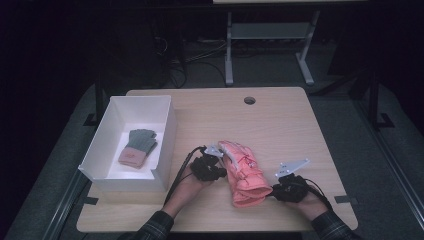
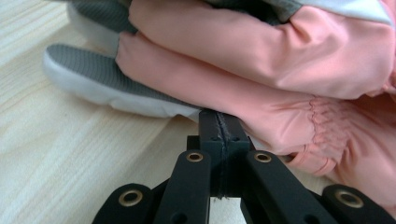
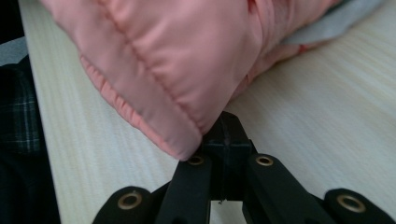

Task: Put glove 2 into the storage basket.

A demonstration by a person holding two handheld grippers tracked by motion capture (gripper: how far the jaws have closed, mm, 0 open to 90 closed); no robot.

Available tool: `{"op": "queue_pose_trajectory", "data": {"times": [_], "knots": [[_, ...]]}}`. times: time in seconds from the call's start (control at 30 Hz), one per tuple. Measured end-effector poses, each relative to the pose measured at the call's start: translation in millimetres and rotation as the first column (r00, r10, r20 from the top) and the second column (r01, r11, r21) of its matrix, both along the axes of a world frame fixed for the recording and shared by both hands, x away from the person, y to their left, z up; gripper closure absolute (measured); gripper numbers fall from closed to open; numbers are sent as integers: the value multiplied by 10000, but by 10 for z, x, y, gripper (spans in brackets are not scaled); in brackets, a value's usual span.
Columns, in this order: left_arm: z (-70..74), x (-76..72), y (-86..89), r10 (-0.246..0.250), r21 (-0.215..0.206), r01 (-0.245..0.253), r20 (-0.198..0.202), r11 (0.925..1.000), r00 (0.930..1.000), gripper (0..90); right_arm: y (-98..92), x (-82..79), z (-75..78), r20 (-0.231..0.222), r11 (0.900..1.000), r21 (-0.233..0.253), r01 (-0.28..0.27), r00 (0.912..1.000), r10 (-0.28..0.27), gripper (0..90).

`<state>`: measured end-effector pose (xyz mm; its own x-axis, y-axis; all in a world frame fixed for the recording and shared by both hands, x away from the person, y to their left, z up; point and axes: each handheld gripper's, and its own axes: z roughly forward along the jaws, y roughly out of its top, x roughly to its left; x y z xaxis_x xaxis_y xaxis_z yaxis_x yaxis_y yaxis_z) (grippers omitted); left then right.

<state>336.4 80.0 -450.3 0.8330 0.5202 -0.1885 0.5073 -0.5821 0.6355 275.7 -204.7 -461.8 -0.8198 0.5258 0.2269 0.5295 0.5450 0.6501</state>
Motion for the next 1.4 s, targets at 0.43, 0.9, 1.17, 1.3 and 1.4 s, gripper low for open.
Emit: {"op": "queue_pose_trajectory", "data": {"times": [0.43, 0.9, 1.17, 1.3, 1.4], "knots": [[-5, 93, -170, -590, -479, 578, -249, 9972, 9979, 898, 267, -201, -7, -134, 9966, 330, -758, 9970, 763, 900], [41, 108, -258, -1068, -629, 1039, -435, 9926, 9933, 891, 342, -364, 5, -175, 9967, 355, -728, 9971, 735, 900], [188, 65, 28, -1020, -816, 983, -429, 9918, 9939, 669, -2, -386, 195, 350, 9955, 925, 224, 9991, -257, 900], [223, 59, 140, -1002, -505, 985, -321, 9939, 9944, 516, -111, -383, 310, 858, 9883, 1380, 650, 9933, -773, 900], [255, 51, 195, -972, -322, 962, -295, 9948, 9948, 413, -159, -328, 353, 1273, 9830, 1558, 967, 9849, -1171, 900]]}}
